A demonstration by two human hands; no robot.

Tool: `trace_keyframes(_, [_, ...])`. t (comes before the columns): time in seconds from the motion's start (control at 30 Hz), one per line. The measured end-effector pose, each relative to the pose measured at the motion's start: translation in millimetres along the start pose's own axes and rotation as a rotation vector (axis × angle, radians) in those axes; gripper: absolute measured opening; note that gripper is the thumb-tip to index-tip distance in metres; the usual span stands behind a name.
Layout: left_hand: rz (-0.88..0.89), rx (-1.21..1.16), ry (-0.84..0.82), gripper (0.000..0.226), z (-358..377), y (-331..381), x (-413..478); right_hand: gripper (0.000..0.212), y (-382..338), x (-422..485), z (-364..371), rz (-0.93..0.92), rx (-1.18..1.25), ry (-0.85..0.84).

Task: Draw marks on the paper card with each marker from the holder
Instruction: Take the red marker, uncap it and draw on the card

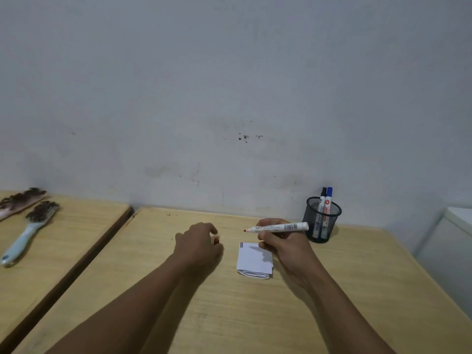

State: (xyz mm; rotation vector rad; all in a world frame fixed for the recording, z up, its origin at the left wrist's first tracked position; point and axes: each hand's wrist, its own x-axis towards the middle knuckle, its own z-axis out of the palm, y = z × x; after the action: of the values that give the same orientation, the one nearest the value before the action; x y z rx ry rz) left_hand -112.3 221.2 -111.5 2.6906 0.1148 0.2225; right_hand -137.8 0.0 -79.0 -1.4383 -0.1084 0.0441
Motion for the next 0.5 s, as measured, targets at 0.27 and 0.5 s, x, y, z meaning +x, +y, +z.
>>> trace_keyframes(0.27, [0.443,-0.006,0.008,0.05,1,27,-67,0.016,16,23,12,-0.059,-0.21,0.092])
trace_keyframes(0.5, [0.516,0.271,-0.162,0.057,19,15,-70,0.019,53,44,19,-0.078,-0.468,0.101])
